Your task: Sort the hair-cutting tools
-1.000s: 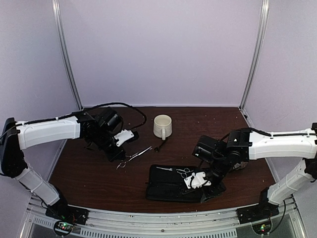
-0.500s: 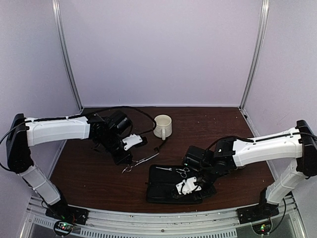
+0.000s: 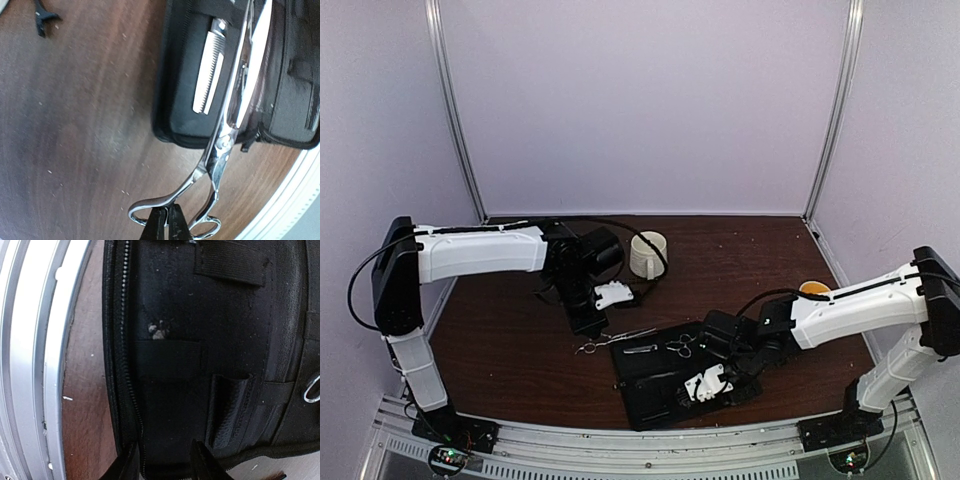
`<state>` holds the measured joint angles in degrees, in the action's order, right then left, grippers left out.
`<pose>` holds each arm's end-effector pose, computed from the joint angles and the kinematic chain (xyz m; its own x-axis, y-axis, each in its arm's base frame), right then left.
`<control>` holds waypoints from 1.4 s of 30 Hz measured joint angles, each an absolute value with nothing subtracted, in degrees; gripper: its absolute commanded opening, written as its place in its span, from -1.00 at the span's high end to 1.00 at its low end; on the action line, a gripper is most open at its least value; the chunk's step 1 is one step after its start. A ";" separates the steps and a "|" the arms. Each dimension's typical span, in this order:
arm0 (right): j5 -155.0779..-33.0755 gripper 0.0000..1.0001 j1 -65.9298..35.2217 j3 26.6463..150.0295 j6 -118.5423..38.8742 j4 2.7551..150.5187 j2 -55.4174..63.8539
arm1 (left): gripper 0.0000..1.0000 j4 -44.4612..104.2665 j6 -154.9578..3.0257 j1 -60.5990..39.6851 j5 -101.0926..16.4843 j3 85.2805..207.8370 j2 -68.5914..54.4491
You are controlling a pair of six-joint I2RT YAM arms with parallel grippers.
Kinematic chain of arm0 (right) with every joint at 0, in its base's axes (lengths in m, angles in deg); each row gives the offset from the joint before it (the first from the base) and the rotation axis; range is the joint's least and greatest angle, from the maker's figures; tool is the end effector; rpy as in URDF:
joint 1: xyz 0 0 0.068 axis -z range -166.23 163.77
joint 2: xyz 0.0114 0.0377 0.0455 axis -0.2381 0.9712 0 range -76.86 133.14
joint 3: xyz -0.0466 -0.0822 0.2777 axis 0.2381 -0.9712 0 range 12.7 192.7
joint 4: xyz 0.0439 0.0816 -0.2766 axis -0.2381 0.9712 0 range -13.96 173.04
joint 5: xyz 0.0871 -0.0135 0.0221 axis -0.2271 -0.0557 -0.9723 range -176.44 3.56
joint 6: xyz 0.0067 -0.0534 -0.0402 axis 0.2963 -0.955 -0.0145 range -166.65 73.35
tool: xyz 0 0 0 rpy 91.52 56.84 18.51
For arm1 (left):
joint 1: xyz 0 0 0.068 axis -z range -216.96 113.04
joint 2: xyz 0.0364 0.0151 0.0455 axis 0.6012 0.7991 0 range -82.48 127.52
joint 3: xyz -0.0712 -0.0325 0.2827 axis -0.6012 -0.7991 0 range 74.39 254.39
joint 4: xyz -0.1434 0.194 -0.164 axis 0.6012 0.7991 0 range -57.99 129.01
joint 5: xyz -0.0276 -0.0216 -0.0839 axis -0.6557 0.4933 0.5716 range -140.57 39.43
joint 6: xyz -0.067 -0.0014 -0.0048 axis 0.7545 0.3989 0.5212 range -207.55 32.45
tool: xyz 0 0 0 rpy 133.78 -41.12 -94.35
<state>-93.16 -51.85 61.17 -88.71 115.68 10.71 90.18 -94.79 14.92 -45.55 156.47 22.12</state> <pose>0.1120 0.2628 0.1455 0.3119 -0.9239 -0.2218 -0.9498 -0.3097 -0.0456 0.2381 -0.3107 0.2130 -0.5045 0.8463 -0.1713 0.8629 0.5012 -0.0653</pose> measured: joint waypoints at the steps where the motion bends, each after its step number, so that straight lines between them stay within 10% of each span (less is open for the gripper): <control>1: -92.92 0.26 -51.52 61.17 -88.67 115.33 10.42 | 1.00 91.60 -94.75 15.36 -45.90 156.82 22.40; 42: -94.60 0.26 -50.10 58.46 -85.74 108.58 9.59 | 1.00 108.60 -82.97 22.55 -59.21 172.10 38.49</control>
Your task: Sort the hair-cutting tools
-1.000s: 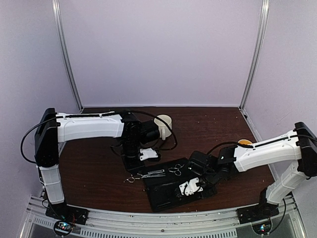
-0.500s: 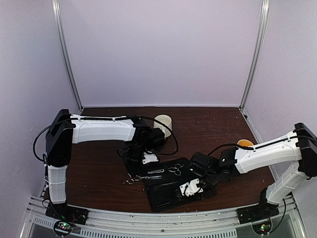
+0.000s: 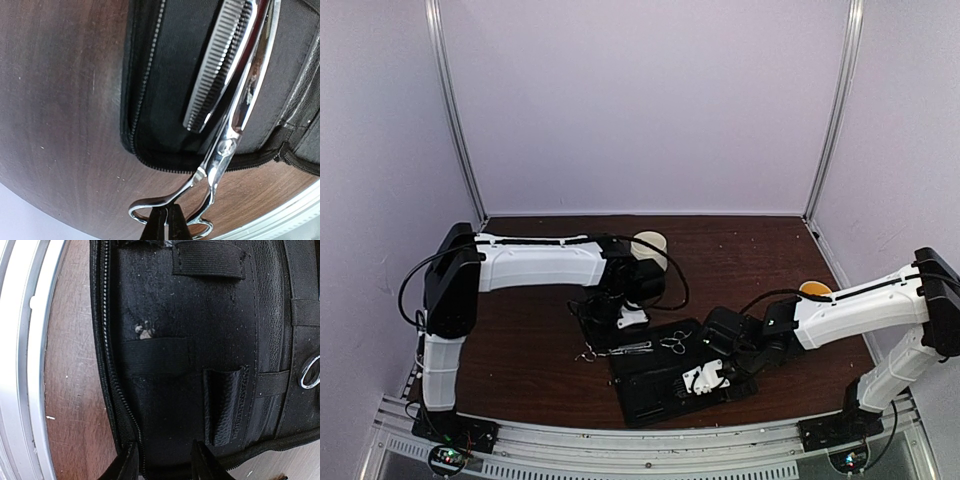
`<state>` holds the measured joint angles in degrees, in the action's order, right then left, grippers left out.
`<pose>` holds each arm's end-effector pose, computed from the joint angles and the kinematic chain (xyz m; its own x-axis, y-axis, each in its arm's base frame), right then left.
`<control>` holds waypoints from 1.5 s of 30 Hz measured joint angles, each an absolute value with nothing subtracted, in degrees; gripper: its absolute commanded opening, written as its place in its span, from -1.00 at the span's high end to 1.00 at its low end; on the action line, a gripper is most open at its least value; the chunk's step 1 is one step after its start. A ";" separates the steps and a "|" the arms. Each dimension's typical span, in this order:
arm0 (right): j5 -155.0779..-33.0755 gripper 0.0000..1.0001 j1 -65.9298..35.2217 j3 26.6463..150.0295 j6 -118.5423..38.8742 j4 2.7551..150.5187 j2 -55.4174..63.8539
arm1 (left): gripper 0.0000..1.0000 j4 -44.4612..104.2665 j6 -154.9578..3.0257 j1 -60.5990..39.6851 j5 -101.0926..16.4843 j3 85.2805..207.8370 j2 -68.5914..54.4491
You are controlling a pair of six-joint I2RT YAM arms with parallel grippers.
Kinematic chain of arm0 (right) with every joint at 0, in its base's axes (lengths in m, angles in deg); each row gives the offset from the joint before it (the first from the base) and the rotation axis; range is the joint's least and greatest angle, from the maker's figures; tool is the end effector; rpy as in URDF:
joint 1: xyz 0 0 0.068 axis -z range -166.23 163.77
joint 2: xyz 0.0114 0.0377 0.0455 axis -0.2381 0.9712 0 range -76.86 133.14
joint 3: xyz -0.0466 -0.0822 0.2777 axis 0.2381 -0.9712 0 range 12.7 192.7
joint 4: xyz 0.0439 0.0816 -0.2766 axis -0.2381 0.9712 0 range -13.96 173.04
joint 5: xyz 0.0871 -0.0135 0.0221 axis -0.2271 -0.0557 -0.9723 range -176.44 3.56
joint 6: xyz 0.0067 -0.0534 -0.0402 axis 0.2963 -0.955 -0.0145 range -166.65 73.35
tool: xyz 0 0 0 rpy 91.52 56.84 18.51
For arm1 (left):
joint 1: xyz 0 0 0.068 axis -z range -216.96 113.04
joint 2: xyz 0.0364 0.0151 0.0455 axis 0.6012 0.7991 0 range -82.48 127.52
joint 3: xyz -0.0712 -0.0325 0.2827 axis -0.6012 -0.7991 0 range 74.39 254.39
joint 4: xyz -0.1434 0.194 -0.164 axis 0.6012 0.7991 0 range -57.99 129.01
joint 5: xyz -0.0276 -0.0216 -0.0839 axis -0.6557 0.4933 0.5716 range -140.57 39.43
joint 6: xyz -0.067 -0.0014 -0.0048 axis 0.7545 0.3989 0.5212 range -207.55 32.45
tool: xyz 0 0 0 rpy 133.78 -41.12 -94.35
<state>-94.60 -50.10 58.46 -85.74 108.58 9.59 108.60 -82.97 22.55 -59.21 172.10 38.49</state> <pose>0.1199 0.2621 0.1413 0.2446 -0.9189 -0.3096 -0.9696 -0.2323 -0.0764 0.2218 -0.3605 0.1786 -0.5674 0.8080 0.1588 0.8223 0.5458 0.1612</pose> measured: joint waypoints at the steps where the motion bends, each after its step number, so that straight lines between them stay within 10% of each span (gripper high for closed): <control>1: -94.60 0.25 -50.10 58.46 -85.67 108.55 9.59 | 1.00 108.60 -82.97 22.68 -59.36 172.23 38.53; 45: -96.92 0.25 -50.10 60.08 -84.82 108.47 11.56 | 1.00 99.27 -83.23 23.75 -51.76 179.97 46.49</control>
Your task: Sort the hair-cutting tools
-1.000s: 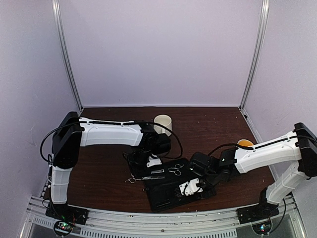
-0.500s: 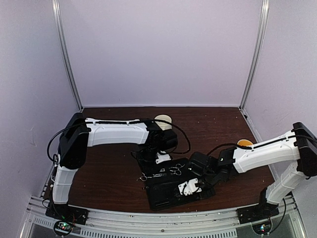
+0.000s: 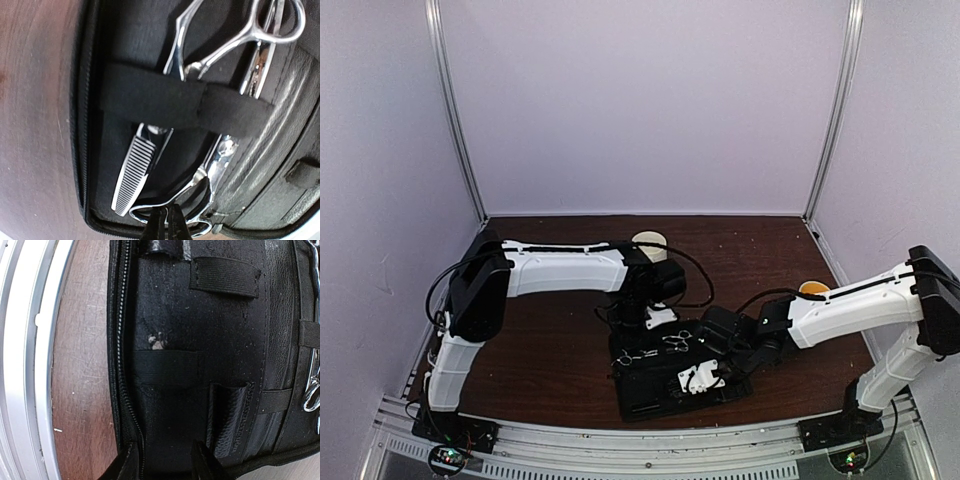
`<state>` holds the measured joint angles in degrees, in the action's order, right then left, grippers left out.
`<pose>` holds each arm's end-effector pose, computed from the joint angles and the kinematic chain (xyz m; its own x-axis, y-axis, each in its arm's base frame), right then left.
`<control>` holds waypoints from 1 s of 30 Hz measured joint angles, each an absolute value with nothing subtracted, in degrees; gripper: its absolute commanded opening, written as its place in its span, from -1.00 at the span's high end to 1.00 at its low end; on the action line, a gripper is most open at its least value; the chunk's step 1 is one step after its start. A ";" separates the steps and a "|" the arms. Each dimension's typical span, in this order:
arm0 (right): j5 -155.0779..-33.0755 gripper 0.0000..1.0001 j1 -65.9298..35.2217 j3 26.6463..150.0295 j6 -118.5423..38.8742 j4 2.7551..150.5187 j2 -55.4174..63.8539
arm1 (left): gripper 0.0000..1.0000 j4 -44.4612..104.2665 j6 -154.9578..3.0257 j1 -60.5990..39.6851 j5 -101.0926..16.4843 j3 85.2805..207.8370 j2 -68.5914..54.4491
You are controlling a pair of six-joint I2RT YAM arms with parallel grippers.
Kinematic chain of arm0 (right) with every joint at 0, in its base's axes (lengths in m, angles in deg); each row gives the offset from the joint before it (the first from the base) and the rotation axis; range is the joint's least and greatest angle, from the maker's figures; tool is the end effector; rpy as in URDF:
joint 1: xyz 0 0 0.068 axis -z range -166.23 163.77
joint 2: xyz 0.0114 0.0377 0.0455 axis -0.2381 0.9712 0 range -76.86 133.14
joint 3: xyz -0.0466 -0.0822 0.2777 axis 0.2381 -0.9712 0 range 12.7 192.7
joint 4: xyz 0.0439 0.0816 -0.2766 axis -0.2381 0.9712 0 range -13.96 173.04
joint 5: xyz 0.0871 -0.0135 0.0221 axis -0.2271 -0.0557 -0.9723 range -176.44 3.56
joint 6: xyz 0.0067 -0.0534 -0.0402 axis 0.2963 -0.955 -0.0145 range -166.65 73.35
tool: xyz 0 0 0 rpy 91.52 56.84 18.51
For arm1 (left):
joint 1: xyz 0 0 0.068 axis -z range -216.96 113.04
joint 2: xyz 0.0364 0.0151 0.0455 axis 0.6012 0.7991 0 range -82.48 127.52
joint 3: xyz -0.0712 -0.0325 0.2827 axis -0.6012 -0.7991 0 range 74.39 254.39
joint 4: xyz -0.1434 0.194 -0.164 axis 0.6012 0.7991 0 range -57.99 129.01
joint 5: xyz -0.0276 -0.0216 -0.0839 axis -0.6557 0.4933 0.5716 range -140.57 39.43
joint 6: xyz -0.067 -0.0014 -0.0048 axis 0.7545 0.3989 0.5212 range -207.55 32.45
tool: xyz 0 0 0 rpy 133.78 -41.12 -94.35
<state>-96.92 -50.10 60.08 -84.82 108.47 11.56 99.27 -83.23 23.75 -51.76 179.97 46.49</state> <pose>0.1217 0.2706 0.1405 0.2279 -0.9156 -0.3314 -0.9729 -0.2281 -0.0387 0.2340 -0.4145 0.1527 -0.5535 0.8328 0.0098 0.8328 0.5532 0.0216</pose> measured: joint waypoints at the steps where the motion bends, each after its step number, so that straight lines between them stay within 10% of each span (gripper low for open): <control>1: -96.92 0.25 -50.10 60.08 -84.82 108.44 11.58 | 1.00 98.90 -83.36 23.75 -51.84 179.97 46.53; 23: -96.89 0.26 -50.10 60.89 -84.78 109.12 12.41 | 1.00 94.03 -85.04 23.90 -54.36 180.32 47.69; 30: -96.44 0.24 -49.08 61.89 -84.23 110.89 11.87 | 0.60 92.23 -85.02 24.08 -55.67 178.26 46.05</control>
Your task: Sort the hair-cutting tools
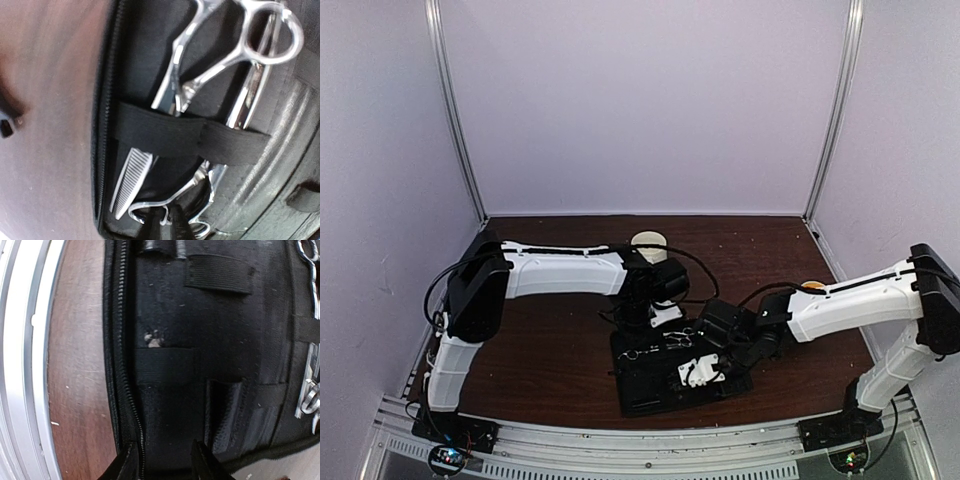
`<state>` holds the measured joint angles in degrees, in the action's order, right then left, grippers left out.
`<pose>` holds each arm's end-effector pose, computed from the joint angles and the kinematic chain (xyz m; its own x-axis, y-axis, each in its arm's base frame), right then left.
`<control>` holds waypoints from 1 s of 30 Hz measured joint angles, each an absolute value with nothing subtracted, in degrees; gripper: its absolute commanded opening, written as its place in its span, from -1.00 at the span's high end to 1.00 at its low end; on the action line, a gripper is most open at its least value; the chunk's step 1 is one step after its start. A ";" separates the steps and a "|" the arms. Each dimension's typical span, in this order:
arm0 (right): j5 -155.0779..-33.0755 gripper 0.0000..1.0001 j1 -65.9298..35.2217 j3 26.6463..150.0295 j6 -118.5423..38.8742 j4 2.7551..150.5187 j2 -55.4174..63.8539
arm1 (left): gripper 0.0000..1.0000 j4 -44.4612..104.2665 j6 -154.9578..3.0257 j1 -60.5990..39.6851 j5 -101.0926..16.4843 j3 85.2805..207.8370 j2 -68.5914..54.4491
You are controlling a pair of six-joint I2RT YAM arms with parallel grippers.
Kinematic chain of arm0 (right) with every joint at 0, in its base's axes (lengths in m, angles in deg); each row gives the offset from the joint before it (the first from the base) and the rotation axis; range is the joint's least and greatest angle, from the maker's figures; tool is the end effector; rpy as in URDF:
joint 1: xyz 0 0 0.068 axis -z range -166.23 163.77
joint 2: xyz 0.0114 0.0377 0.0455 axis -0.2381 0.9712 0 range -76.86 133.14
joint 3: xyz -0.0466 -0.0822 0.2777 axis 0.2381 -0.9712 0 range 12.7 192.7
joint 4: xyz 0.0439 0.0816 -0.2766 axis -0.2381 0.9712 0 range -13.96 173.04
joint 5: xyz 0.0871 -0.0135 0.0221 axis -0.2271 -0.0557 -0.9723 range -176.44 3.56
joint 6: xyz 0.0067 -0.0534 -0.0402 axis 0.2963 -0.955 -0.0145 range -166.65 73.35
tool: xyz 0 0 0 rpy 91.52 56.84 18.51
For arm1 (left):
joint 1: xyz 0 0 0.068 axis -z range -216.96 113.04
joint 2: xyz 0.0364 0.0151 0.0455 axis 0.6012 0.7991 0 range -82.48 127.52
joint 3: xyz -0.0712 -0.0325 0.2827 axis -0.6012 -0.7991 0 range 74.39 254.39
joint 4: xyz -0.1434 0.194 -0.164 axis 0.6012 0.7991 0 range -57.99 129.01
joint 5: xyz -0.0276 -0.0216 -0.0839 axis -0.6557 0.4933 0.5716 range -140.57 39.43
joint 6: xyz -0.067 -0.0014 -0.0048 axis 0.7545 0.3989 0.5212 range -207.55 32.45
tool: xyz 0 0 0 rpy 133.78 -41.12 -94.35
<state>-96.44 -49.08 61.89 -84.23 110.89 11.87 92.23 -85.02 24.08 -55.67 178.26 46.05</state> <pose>0.1283 0.2709 0.1464 0.1993 -0.9279 -0.3152 -0.9794 -0.1996 -0.0316 0.2396 -0.4227 0.1486 -0.5201 0.8490 -0.0930 0.8455 0.5272 0.0845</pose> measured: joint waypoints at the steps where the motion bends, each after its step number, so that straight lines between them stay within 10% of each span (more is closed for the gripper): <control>1: -96.33 0.23 -48.51 62.20 -84.19 111.31 11.63 | 0.53 91.99 -85.11 24.08 -56.08 177.98 45.62; 22: -95.45 0.14 -41.34 68.78 -83.47 118.04 3.32 | -0.31 87.21 -83.91 19.66 -56.08 163.47 27.21; 30: -99.30 0.20 -30.85 67.95 -79.31 117.58 1.22 | -0.02 75.01 -81.24 7.58 -49.11 153.98 25.83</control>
